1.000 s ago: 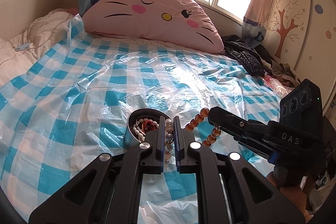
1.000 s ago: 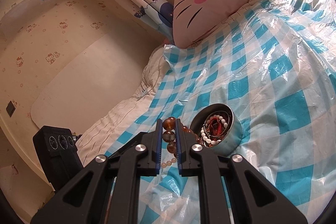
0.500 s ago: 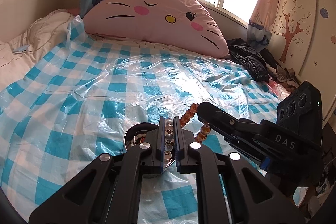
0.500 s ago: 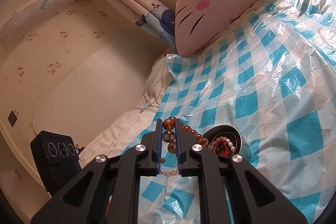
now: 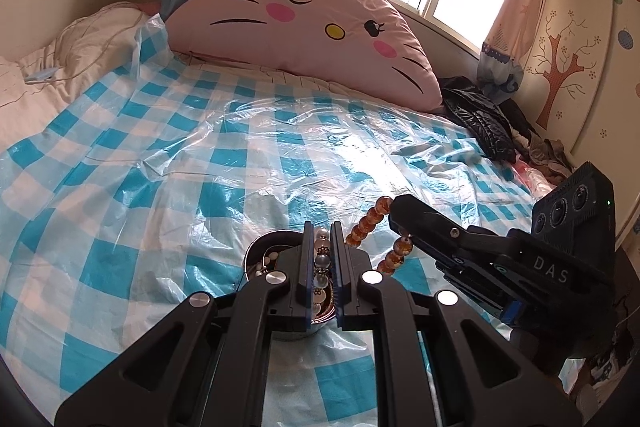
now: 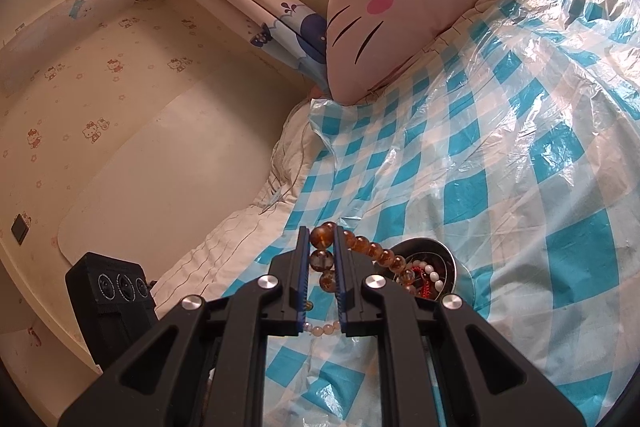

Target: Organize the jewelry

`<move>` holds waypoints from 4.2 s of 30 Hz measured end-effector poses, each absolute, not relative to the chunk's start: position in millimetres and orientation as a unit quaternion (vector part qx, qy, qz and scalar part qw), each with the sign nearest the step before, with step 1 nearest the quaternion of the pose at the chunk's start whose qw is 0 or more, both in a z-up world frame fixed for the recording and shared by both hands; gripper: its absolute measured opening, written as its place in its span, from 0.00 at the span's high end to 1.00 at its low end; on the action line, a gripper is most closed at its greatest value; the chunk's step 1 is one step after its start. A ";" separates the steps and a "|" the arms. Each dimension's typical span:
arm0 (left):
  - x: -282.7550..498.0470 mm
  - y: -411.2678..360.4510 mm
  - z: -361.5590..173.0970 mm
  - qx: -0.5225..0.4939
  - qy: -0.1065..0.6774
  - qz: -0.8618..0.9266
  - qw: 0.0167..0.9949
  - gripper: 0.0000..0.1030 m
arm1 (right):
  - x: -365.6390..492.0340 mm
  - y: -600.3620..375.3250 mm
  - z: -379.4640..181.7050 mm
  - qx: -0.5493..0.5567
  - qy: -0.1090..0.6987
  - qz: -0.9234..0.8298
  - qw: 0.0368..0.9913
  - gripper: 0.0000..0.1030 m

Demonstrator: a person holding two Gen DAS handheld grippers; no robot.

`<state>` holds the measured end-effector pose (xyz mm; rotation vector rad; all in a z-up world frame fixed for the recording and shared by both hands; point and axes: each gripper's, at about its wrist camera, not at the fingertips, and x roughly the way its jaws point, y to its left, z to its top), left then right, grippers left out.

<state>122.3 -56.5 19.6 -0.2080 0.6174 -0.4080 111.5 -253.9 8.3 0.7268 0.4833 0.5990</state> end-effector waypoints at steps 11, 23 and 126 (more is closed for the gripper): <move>137.0 -60.9 7.1 -0.118 0.320 -0.204 0.918 0.93 | 120.6 -253.3 2.1 0.347 0.240 0.276 0.864 0.88; 164.0 -38.6 -14.3 -0.151 0.366 -0.131 0.909 0.84 | 138.1 -244.6 -12.9 0.350 0.274 0.269 0.854 0.77; -11.5 -20.3 9.3 0.032 0.315 -0.071 0.946 0.07 | -52.4 -229.2 1.1 0.115 0.302 -0.005 0.946 0.07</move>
